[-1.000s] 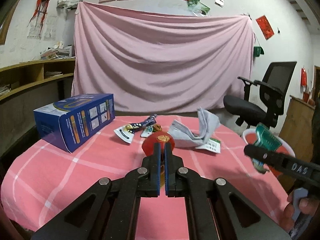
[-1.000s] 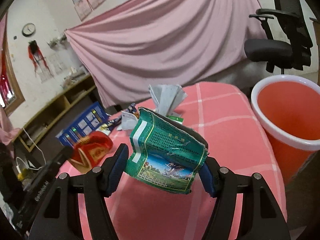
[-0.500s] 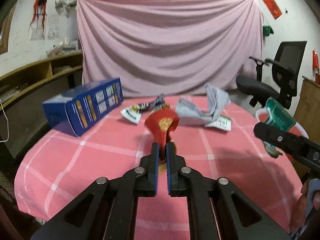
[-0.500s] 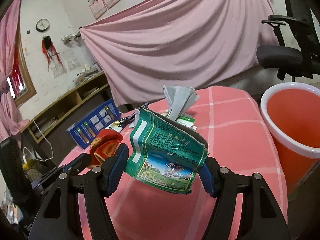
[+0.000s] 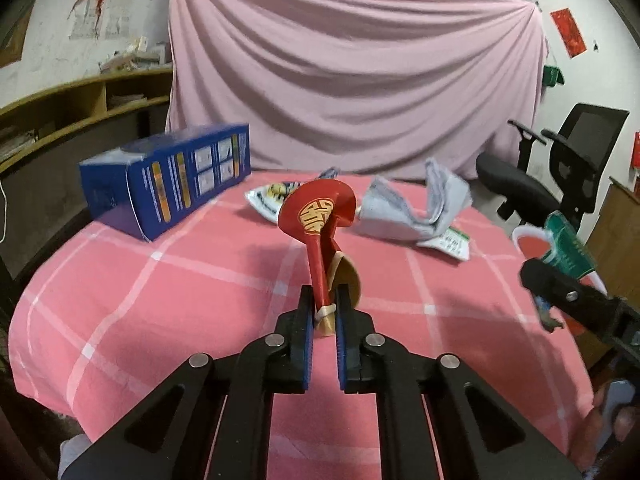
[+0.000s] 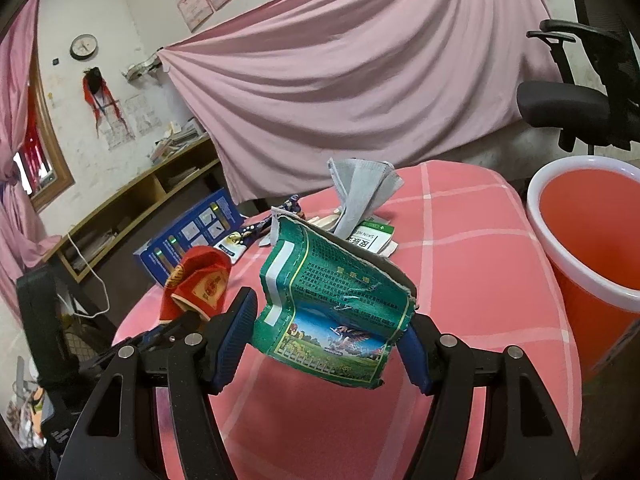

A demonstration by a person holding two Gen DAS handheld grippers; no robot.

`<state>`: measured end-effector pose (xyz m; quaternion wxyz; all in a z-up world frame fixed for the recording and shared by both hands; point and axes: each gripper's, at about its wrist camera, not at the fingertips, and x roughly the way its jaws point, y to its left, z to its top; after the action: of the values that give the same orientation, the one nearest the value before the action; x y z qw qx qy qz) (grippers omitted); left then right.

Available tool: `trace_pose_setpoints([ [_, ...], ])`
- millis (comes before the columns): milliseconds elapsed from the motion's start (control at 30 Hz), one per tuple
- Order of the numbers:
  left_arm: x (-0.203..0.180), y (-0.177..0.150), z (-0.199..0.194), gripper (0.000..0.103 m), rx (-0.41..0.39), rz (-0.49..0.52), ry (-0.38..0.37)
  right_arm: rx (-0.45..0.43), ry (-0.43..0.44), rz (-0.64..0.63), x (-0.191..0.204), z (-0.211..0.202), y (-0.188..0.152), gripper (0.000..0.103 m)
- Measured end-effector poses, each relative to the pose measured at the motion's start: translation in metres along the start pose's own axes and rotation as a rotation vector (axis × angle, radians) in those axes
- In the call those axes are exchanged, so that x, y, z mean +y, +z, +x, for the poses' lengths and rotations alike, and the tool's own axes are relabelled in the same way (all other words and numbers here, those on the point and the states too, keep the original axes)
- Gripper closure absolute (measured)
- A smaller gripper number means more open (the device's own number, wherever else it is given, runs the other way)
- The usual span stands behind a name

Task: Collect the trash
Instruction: 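Carry the red wrapper and green packet with both tools to the red bucket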

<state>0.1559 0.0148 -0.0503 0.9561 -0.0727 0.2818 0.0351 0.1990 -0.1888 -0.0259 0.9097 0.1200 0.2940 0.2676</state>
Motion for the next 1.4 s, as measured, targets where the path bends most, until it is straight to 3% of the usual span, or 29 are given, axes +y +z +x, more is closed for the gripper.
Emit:
trace_pose_setpoints([
  [133, -0.011, 0.001, -0.020, 0.096, -0.069, 0.024, -0.014, -0.054, 0.021, -0.007, 0.002, -0.011, -0.002, 0.038],
  [333, -0.036, 0.017, -0.046, 0.096, -0.202, 0.080, -0.055, -0.206, 0.028, 0.004, -0.008, -0.046, 0.010, 0.038],
  [533, -0.074, 0.046, -0.055, 0.096, -0.303, 0.139, -0.145, -0.419, -0.077, 0.008, -0.041, -0.090, 0.036, 0.038],
  [767, -0.140, 0.080, -0.048, 0.096, -0.380, 0.245, -0.266, -0.586, -0.244, -0.021, -0.086, -0.114, 0.068, 0.037],
  [900, -0.174, 0.095, -0.031, 0.096, -0.359, 0.261, -0.340, -0.632, -0.354, -0.019, -0.121, -0.118, 0.074, 0.037],
  [1067, -0.217, 0.098, -0.008, 0.095, -0.287, 0.300, -0.405, -0.601, -0.424, 0.070, -0.171, -0.114, 0.060, 0.037],
  [1400, -0.285, 0.093, 0.062, 0.096, -0.015, 0.344, -0.482, -0.458, -0.466, 0.205, -0.232, -0.104, 0.041, 0.036],
])
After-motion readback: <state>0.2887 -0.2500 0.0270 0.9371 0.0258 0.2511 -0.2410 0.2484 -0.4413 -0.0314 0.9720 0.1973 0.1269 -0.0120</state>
